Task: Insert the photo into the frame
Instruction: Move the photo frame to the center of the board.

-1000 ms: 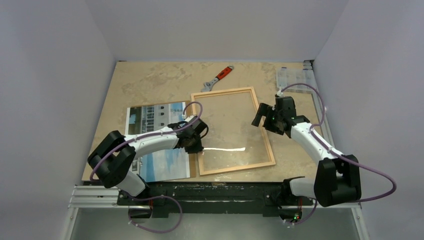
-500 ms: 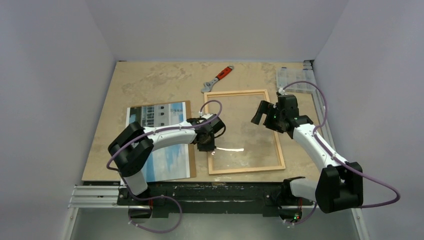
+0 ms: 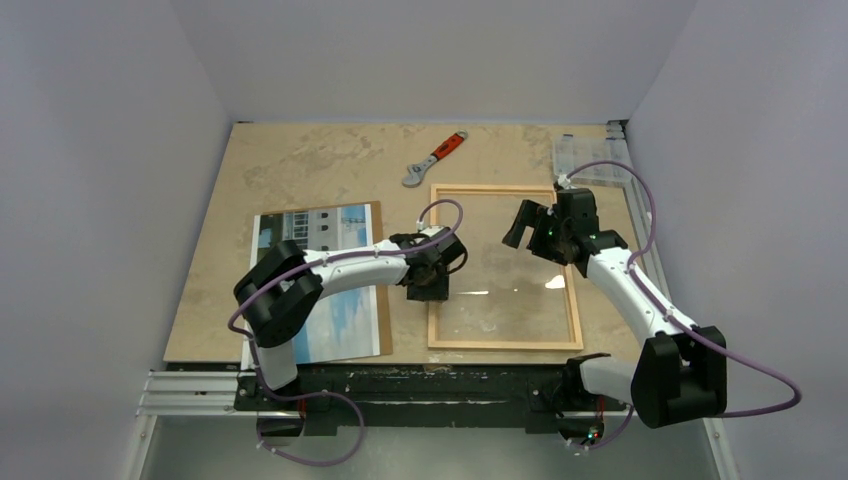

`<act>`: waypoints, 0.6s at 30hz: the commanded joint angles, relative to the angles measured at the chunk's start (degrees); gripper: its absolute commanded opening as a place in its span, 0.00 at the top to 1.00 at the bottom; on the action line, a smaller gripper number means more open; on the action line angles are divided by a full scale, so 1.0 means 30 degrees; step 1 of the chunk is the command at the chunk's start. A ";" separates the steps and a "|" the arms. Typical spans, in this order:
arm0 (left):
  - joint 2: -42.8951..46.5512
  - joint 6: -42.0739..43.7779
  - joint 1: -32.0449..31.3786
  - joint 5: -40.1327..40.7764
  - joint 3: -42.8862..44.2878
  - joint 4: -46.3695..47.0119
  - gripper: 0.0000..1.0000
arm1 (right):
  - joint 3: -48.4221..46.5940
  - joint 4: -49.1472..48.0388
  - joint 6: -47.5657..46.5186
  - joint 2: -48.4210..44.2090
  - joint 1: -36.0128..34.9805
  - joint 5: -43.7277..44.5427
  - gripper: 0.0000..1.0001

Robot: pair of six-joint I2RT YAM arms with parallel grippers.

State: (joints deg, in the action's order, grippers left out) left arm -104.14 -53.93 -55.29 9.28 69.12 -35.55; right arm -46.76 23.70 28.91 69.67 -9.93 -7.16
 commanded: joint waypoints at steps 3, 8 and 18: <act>0.1125 0.0435 -0.0087 -0.0104 0.0274 0.0615 0.33 | -0.0702 0.0168 -0.0022 -0.0597 0.0093 -0.0660 0.03; 0.3239 0.0647 0.0119 -0.0196 -0.1138 0.1995 0.21 | -0.0642 0.0108 -0.0461 -0.0845 0.0089 -0.1612 0.03; 0.9846 -0.0170 0.2631 -0.0740 -0.8339 0.5548 0.20 | -0.0130 -0.0473 -0.0208 -0.1133 -0.0227 -0.3953 0.03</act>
State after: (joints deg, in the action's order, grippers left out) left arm -81.10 -53.08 -50.78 7.60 51.44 -23.53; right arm -46.74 24.38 27.62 67.77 -9.87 -14.28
